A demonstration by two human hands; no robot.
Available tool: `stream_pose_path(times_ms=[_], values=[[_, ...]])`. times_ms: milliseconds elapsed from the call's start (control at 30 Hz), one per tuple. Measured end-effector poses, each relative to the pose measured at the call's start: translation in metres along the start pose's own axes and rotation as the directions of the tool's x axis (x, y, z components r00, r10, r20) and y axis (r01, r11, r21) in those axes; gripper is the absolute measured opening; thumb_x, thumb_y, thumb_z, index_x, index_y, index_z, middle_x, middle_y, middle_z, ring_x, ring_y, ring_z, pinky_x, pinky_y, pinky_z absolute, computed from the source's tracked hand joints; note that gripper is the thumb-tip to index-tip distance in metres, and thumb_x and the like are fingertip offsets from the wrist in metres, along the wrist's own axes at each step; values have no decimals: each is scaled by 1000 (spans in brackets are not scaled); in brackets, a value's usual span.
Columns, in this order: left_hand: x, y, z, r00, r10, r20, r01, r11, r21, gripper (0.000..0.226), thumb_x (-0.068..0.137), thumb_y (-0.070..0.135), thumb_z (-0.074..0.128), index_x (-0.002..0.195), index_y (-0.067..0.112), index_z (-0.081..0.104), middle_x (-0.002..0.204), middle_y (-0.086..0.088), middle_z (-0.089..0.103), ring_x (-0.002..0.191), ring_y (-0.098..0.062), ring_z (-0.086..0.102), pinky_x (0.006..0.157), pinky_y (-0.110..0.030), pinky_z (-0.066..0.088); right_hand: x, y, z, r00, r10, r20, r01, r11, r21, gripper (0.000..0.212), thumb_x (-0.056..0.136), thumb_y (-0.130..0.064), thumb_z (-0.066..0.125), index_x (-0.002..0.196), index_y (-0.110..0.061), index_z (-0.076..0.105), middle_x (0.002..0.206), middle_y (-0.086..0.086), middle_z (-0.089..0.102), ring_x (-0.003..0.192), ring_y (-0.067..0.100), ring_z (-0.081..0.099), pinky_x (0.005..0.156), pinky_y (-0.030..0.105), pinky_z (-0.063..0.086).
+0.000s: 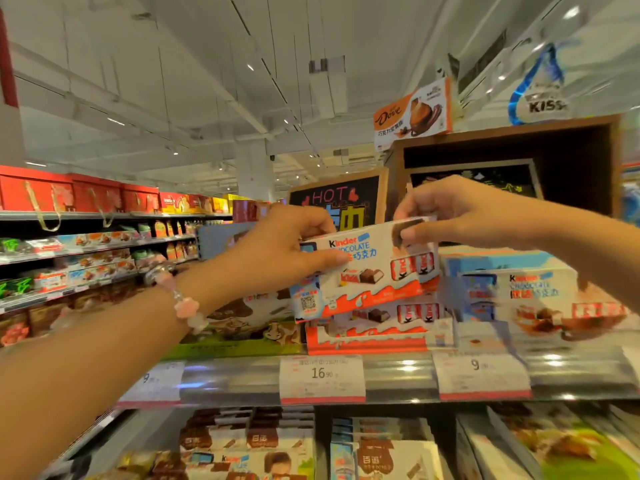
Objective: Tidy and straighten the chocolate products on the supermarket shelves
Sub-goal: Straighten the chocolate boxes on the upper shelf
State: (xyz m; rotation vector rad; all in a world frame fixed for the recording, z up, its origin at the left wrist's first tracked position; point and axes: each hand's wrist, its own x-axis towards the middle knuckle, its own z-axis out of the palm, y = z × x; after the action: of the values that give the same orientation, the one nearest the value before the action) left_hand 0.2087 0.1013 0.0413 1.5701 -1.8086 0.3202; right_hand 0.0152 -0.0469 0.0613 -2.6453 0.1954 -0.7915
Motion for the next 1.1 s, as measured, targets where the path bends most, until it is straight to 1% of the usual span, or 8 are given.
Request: stream_pose_path(times_ms=[67, 133, 233, 500, 733, 867, 1000, 1100], values=[[7, 3, 7, 998, 62, 30, -64, 995, 78, 19, 82, 28, 68, 87, 11, 61, 89, 8, 67, 81, 2, 63, 60, -20, 54, -6, 7, -4, 999, 21, 31, -20, 999, -27, 5, 83, -15, 66, 88, -16, 66, 88, -1, 73, 85, 11, 69, 78, 28, 57], [10, 4, 15, 992, 99, 74, -110, 980, 167, 17, 82, 31, 68, 87, 15, 62, 90, 4, 68, 82, -6, 63, 68, -30, 54, -11, 10, -6, 997, 32, 69, -25, 995, -96, 6, 81, -17, 69, 86, -17, 66, 85, -2, 73, 81, 9, 69, 74, 22, 55], [12, 2, 21, 992, 98, 76, -112, 973, 200, 13, 81, 32, 70, 82, 27, 58, 89, 5, 67, 81, -9, 61, 70, -35, 53, -13, 12, -4, 995, 34, 89, -18, 984, -175, 9, 80, -23, 71, 87, -22, 65, 85, -5, 72, 78, 4, 67, 72, 22, 55], [15, -11, 17, 978, -39, 203, 6, 987, 159, 19, 76, 37, 72, 87, 23, 67, 103, 10, 66, 96, -5, 61, 79, -31, 55, 0, 14, 5, 996, 29, 89, -11, 981, -194, 6, 82, -19, 70, 86, -20, 66, 78, -8, 70, 68, -3, 63, 57, 8, 44], [17, -20, 12, 949, -40, 312, -2, 991, 130, 15, 77, 34, 73, 80, 31, 58, 125, 14, 47, 108, 8, 43, 83, -3, 34, 7, 10, 3, 986, 31, 166, 4, 979, -206, 7, 80, -19, 72, 84, -19, 66, 82, -2, 72, 73, 5, 68, 65, 17, 53], [20, -23, 16, 937, -59, 345, 1, 986, 165, 18, 76, 34, 73, 85, 34, 58, 128, 16, 41, 115, 0, 38, 87, -7, 34, 5, 12, 6, 975, 60, 215, -3, 966, -258, 11, 80, -22, 72, 87, -15, 67, 84, -3, 72, 76, 5, 67, 75, 27, 56], [21, -22, 23, 949, -31, 315, -35, 979, 202, 35, 69, 37, 79, 86, 34, 48, 122, 16, 44, 113, -4, 41, 87, -10, 38, 3, 12, 10, 964, 79, 255, 63, 861, -504, 15, 76, -37, 73, 85, -25, 70, 82, -10, 63, 73, 5, 58, 66, 24, 48], [25, -21, 21, 962, -91, 256, 48, 984, 169, 58, 58, 53, 78, 99, 32, 43, 124, 11, 48, 114, -8, 45, 93, -25, 43, 3, 6, 2, 990, 24, 138, 26, 935, -354, 31, 74, -52, 66, 91, -26, 69, 85, -9, 64, 74, 8, 60, 64, 23, 49]])
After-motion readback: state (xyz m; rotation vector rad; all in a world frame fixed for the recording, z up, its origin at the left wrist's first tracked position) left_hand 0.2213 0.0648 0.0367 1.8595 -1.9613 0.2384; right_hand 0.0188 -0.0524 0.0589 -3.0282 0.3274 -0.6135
